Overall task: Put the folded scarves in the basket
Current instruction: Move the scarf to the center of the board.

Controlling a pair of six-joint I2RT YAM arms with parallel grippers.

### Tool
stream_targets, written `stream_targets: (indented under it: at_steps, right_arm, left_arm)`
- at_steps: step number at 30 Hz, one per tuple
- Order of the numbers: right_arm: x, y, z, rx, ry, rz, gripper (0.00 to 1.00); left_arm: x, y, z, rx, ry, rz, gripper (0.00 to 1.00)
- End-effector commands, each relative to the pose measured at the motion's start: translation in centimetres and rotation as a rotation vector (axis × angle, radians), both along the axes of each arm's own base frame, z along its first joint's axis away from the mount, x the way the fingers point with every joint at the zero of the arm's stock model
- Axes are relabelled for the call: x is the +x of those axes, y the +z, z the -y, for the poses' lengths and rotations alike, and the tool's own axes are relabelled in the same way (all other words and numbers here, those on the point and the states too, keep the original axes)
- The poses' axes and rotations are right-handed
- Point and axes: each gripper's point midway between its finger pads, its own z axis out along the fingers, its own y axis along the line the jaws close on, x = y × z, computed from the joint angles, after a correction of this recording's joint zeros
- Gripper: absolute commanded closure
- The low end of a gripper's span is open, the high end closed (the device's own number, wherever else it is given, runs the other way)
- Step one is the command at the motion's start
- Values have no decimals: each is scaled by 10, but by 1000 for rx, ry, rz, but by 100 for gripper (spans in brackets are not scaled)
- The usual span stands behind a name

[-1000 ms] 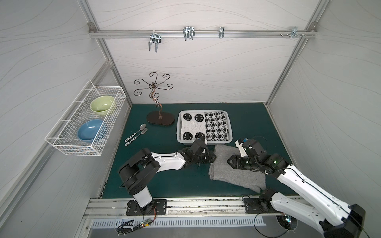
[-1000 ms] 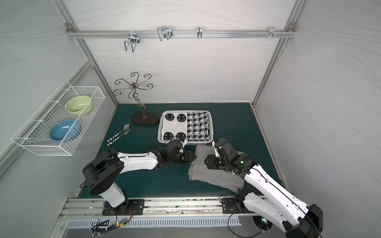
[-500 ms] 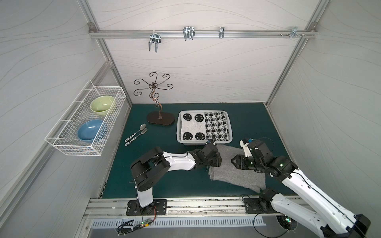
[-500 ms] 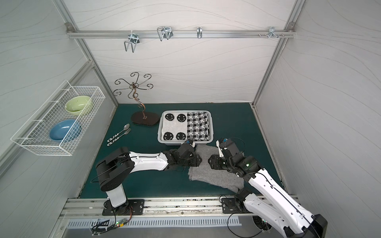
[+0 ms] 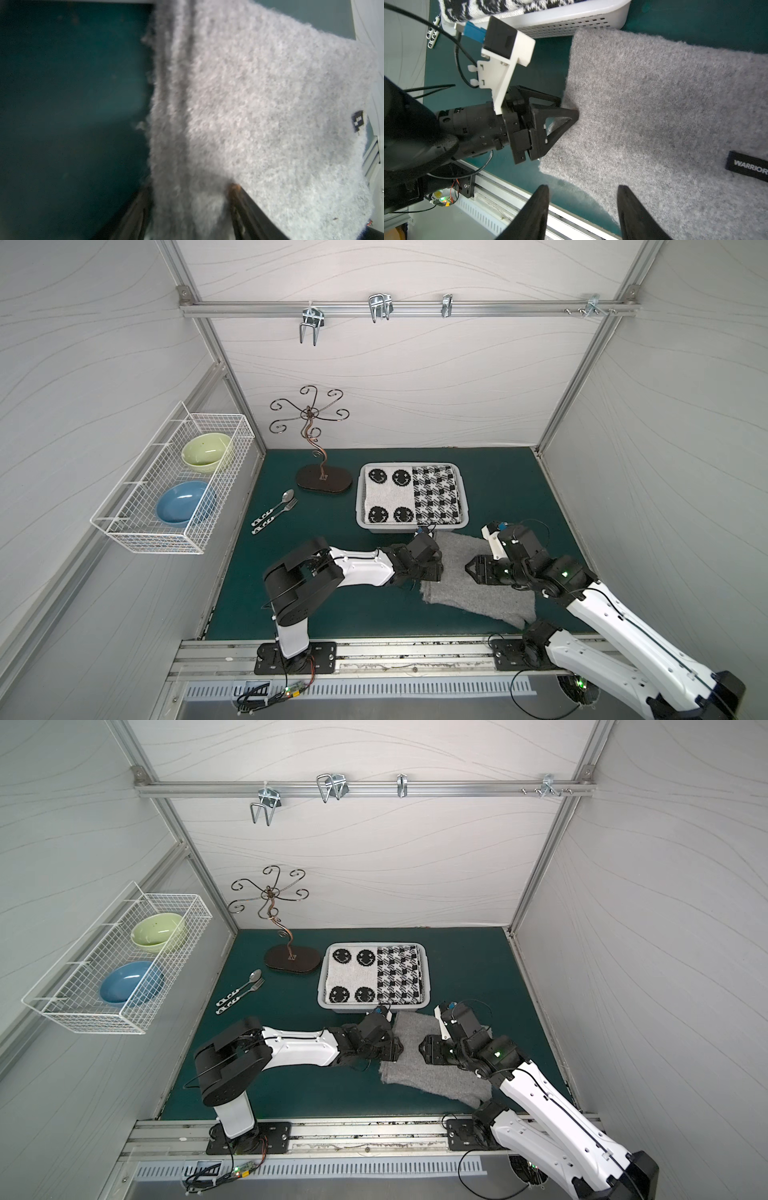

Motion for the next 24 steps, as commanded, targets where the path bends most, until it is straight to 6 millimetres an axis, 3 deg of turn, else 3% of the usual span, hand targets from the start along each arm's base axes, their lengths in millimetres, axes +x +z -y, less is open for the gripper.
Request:
stream_targets:
  at_steps: [1,4,7,11,19,24]
  right_arm:
    - [0,6,0,23,-2,19,44]
    - [-2,6,0,29,-1,21,44]
    - [-2,0,1,24,-2,15,44]
    - [-3,-10,-5,36,18,-8,43]
    - [3,-30,-28,77,96,-37,35]
    - [13,-44,-34,106,74,-59,31]
  left_arm:
    - [-20,-25,12,-30,-40,-92,46]
    - [-25,-29,13,-44,-43,-110,75]
    - [-26,-25,1,-15,-32,-103,100]
    - [-29,-21,-35,55,0,-100,100]
    - [-44,-33,-134,61,161,-158,100]
    - [-52,-30,-168,92,222,-146,100]
